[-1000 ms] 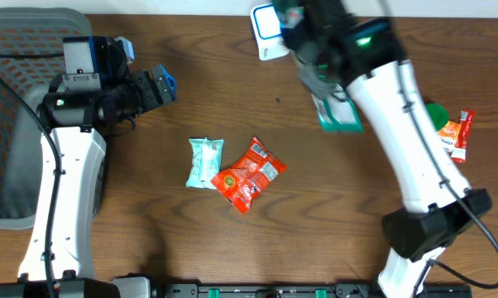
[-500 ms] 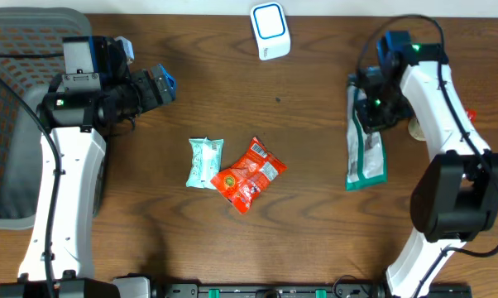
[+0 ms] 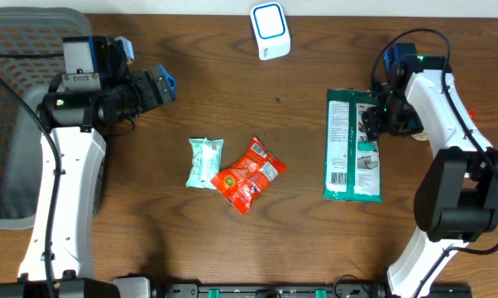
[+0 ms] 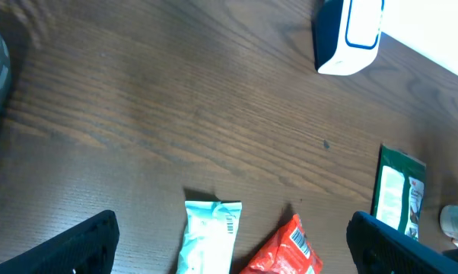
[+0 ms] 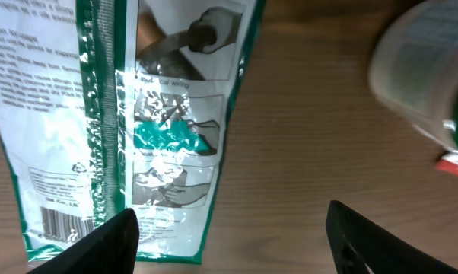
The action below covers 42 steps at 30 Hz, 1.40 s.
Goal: Scan the item barcode
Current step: 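Move the gloves pack right and set it down near the jar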
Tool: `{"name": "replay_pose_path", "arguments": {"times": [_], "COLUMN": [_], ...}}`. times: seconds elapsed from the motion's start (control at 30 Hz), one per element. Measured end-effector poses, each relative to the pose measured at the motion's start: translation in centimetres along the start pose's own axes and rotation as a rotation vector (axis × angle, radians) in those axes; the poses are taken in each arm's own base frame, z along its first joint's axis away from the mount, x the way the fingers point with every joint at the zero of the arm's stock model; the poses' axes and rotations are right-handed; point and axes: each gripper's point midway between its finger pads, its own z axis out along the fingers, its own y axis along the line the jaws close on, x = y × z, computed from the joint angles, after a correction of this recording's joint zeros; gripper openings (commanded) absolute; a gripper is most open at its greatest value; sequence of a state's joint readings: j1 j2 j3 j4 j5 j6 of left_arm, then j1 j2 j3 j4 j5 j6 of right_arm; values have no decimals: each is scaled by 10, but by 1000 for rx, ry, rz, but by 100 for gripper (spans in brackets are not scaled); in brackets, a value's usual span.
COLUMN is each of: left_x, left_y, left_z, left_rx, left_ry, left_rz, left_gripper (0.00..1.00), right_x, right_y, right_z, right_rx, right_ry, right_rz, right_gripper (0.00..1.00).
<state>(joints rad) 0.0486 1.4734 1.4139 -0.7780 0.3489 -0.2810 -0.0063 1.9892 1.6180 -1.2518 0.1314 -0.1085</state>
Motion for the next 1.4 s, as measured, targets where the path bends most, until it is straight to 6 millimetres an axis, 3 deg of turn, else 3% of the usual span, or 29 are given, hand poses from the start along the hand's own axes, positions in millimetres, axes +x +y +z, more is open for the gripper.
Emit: {"name": "replay_pose_path", "arguments": {"times": [0.1,0.2,0.3,0.4,0.5,0.57,0.7,0.8,0.97,1.2,1.4], "left_x": [0,0,0,0,0,0,0,0,0,0,0], "left_y": [0,0,0,0,0,0,0,0,0,0,0], "left_z": [0,0,0,0,0,0,0,0,0,0,0], "left_rx": [0,0,0,0,0,0,0,0,0,0,0], "left_ry": [0,0,0,0,0,0,0,0,0,0,0], "left_rz": [0,0,0,0,0,0,0,0,0,0,0], "left_gripper": [96,96,96,96,96,96,96,96,96,96,96], "right_x": [-11,-20,-27,-41,-49,-44,-26,-13,8,6,7], "right_y": [8,38,78,116,149,170,194,192,167,113,68], "right_z": [-15,-31,-44,-48,-38,-24,10,32,62,67,73], "right_rx": [-37,-152,-284,-381,-427,-434,-391,-333,-191,30,102], "right_ry": [-45,-99,-141,-197,-235,-232,-204,-180,-127,-160,-144], "right_rz": [17,-1,-22,3,9,-9,-45,-49,-8,109,217], "right_gripper": [63,28,12,8,9,1,1,1,1,1,1]}}
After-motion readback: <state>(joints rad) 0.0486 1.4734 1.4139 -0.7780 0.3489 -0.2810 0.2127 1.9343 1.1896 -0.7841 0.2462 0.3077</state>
